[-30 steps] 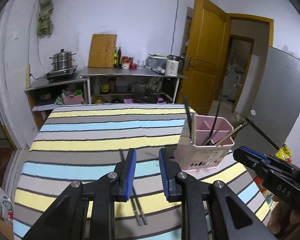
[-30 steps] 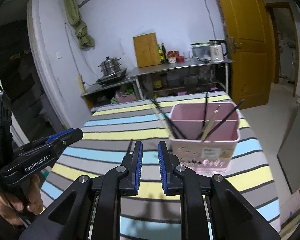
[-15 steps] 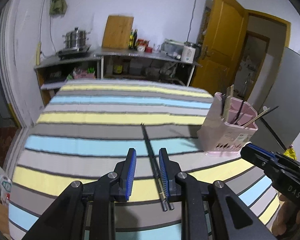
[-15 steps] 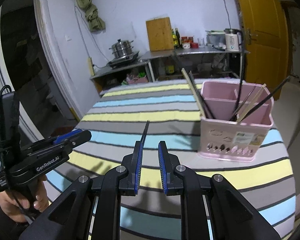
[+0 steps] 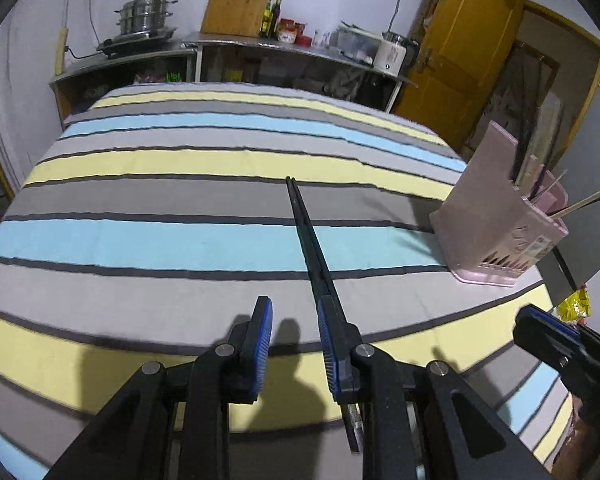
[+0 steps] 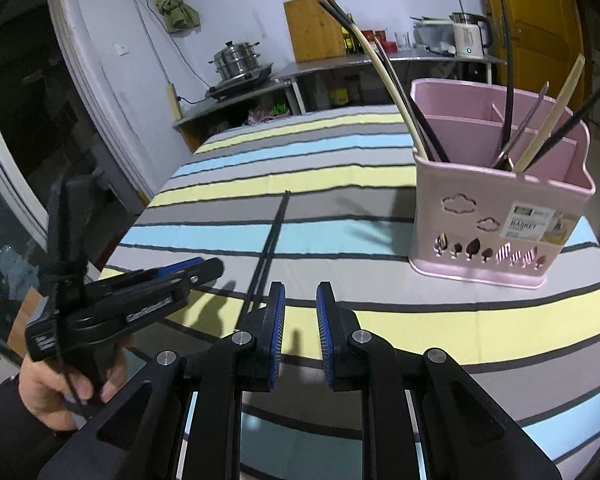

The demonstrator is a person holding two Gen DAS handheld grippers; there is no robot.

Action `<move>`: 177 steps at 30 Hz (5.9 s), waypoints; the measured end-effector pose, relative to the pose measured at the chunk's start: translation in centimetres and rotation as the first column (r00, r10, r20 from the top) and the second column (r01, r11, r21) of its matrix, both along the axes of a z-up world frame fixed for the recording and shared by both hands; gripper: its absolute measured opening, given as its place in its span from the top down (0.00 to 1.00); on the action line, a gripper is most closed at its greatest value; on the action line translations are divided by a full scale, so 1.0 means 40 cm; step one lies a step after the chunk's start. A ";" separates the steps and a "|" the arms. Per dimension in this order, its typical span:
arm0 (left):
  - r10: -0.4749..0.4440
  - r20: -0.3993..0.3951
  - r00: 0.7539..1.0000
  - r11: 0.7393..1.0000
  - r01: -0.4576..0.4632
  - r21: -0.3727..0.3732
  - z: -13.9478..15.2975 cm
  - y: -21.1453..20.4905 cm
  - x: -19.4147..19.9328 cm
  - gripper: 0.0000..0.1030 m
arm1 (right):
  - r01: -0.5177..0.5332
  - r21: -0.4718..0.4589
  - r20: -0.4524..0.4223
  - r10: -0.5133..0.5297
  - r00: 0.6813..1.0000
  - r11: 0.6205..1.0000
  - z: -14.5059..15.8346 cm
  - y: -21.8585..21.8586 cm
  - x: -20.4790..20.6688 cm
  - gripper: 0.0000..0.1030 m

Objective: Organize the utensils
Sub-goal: 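Move both open tools back toward the remaining black chopsticks on the table, then close the left tool on a black chopstick while the right tool grasps another black chopstick, then lift both held black chopsticks and carry them over the pink basket, then lower both black chopsticks into the pink basket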

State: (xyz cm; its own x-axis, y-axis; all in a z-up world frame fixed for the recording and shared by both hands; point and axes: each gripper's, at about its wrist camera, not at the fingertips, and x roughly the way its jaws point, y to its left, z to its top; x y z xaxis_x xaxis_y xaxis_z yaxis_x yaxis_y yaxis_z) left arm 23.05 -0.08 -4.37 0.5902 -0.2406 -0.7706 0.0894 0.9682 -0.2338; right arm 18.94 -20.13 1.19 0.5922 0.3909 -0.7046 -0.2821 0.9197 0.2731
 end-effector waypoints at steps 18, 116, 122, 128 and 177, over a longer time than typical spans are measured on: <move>-0.011 0.002 1.000 0.998 0.010 0.055 -0.055 -0.039 0.078 0.69 | 0.003 0.021 -0.053 -0.002 0.999 1.000 -0.058 0.002 0.034 0.84; -0.023 0.224 0.974 0.998 0.034 -0.044 0.348 0.070 -0.130 0.95 | -0.043 0.005 0.169 0.042 0.985 0.999 0.232 0.075 0.017 0.94; -0.106 0.210 0.972 0.992 0.119 -0.050 0.348 -0.019 -0.142 0.95 | 0.003 0.012 0.172 -0.005 0.985 1.000 0.237 0.011 -0.015 0.94; -0.171 0.207 0.963 0.980 0.187 -0.062 0.366 -0.112 -0.124 0.95 | 0.071 0.028 0.175 -0.074 0.982 0.997 0.250 -0.082 -0.031 0.94; -0.318 0.249 0.915 0.946 0.325 0.016 0.322 -0.426 0.129 0.95 | 0.226 -0.029 0.224 -0.214 0.951 0.974 0.244 -0.255 0.129 0.94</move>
State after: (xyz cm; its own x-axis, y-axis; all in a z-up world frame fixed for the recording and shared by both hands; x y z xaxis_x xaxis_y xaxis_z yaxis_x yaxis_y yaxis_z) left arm 28.23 -17.11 8.51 0.6472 -0.4662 -0.6032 0.4523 0.8717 -0.1884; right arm 24.12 -30.32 10.95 0.8007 0.1986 -0.5651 -0.1178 0.9772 0.1765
